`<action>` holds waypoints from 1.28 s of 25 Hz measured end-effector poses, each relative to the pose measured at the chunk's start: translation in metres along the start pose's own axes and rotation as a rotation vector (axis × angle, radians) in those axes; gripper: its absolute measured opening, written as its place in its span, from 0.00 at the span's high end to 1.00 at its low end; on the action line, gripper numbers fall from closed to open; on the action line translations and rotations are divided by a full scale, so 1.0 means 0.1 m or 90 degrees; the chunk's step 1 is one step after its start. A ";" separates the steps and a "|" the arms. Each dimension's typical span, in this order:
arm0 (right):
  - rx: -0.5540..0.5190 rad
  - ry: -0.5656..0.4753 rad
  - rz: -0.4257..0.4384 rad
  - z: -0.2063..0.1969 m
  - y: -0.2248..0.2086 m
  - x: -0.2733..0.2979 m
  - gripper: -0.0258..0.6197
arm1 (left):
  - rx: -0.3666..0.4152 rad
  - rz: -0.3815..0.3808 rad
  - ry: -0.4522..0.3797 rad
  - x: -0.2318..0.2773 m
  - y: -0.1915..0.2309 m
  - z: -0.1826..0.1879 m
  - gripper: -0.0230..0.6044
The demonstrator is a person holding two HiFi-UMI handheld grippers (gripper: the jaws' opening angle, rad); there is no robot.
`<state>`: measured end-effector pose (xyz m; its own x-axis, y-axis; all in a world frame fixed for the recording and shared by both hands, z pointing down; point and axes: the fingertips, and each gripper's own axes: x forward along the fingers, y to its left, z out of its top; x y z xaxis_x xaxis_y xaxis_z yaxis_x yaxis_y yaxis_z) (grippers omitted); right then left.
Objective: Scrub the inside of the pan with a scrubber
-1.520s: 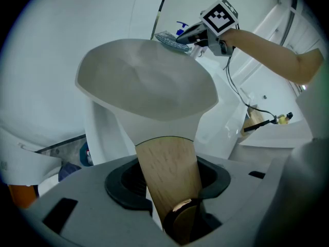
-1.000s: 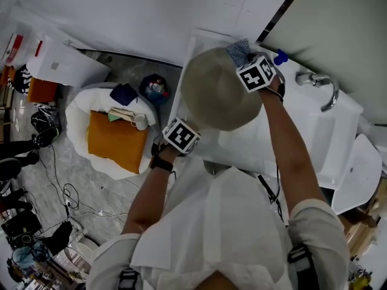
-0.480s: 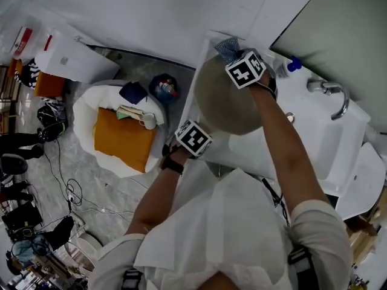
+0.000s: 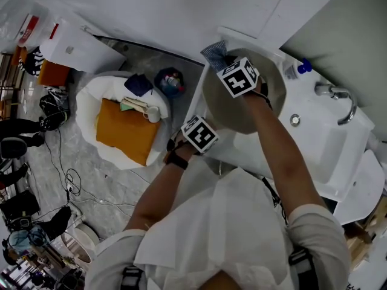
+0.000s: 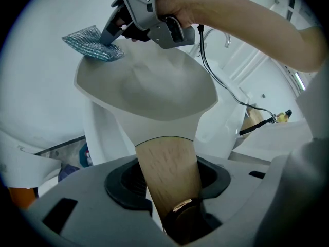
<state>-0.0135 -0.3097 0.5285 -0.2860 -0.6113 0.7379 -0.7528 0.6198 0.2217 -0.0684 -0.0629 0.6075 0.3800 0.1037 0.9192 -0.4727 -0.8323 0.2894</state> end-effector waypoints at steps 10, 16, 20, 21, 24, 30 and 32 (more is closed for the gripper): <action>-0.061 -0.036 0.102 0.13 0.77 -0.21 0.93 | 0.002 -0.001 0.008 0.02 -0.03 -0.03 0.62; -0.067 -0.042 0.165 0.03 1.16 -0.39 0.93 | 0.004 0.006 0.012 0.01 0.01 -0.06 0.62; -0.058 -0.025 0.191 -0.16 1.31 -0.57 0.93 | 0.002 0.005 0.019 0.01 -0.02 -0.07 0.62; -0.057 -0.019 0.199 -0.21 1.33 -0.60 0.93 | 0.001 0.007 0.021 0.01 -0.01 -0.07 0.62; -0.058 -0.002 0.213 -0.35 1.41 -0.72 0.93 | 0.000 0.010 0.026 0.00 0.00 -0.07 0.62; -0.032 0.028 0.222 -0.64 1.49 -0.94 0.93 | 0.002 0.016 0.032 -0.02 0.04 -0.09 0.62; -0.033 0.041 0.215 -0.79 1.48 -1.02 0.93 | 0.004 0.021 0.030 -0.03 0.05 -0.08 0.62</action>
<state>-0.0489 -0.1171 0.5368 -0.4743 -0.3368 0.8134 -0.5903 0.8071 -0.0100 -0.0782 -0.0634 0.6089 0.3265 0.1009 0.9398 -0.4791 -0.8394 0.2566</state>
